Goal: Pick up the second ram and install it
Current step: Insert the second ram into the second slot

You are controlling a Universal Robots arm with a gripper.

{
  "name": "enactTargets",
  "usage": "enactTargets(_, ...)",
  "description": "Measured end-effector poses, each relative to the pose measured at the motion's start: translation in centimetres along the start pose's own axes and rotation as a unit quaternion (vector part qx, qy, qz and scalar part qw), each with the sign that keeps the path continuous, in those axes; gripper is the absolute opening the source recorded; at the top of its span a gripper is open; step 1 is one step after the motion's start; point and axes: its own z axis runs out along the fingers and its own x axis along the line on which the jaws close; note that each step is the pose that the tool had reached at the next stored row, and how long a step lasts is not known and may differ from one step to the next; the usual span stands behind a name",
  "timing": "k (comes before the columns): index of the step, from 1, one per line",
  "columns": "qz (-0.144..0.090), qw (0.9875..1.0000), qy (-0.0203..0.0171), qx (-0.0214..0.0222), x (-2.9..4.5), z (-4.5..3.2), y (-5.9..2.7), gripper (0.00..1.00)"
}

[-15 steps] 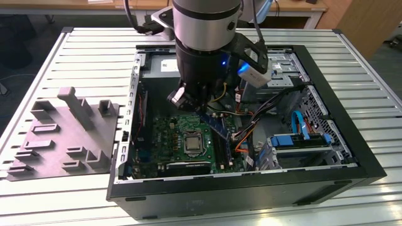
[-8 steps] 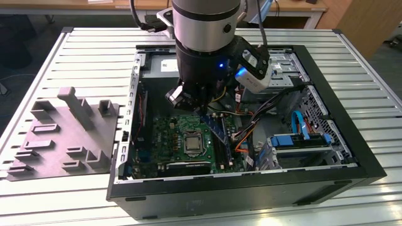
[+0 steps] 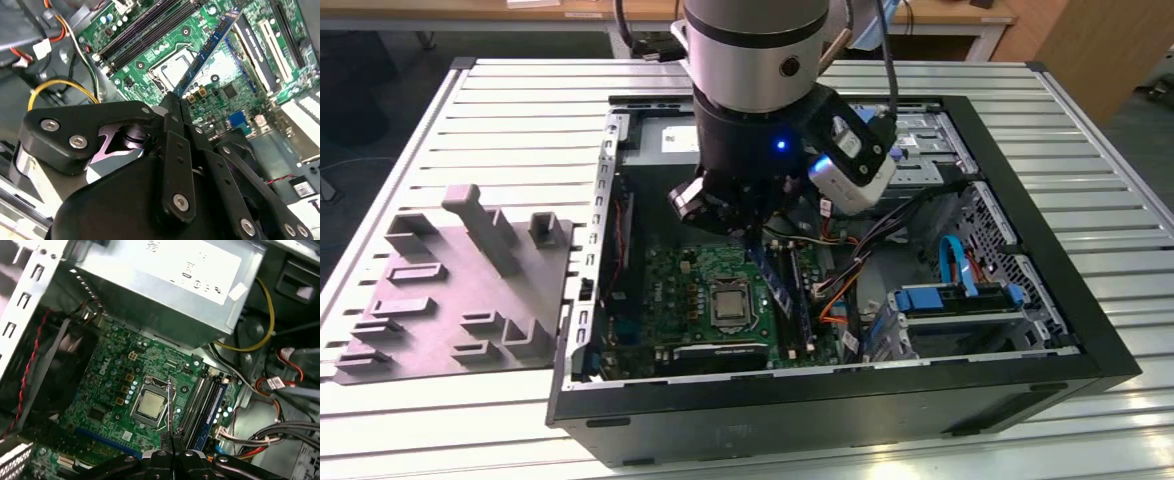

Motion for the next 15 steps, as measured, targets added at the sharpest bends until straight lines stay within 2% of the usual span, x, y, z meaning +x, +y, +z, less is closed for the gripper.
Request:
enactTargets(4,0.037,0.9993,-0.0017,0.0023,0.00,0.08,0.00,0.13)
enactTargets(8,0.072,0.9974,-0.0034,0.0046,0.01,0.16,-0.01,0.13)
enactTargets(11,0.100,0.9950,-0.0047,0.0064,0.01,0.22,-0.01,0.13)
enactTargets(15,0.136,0.9907,-0.0064,0.0087,0.02,0.29,-0.01,0.13)
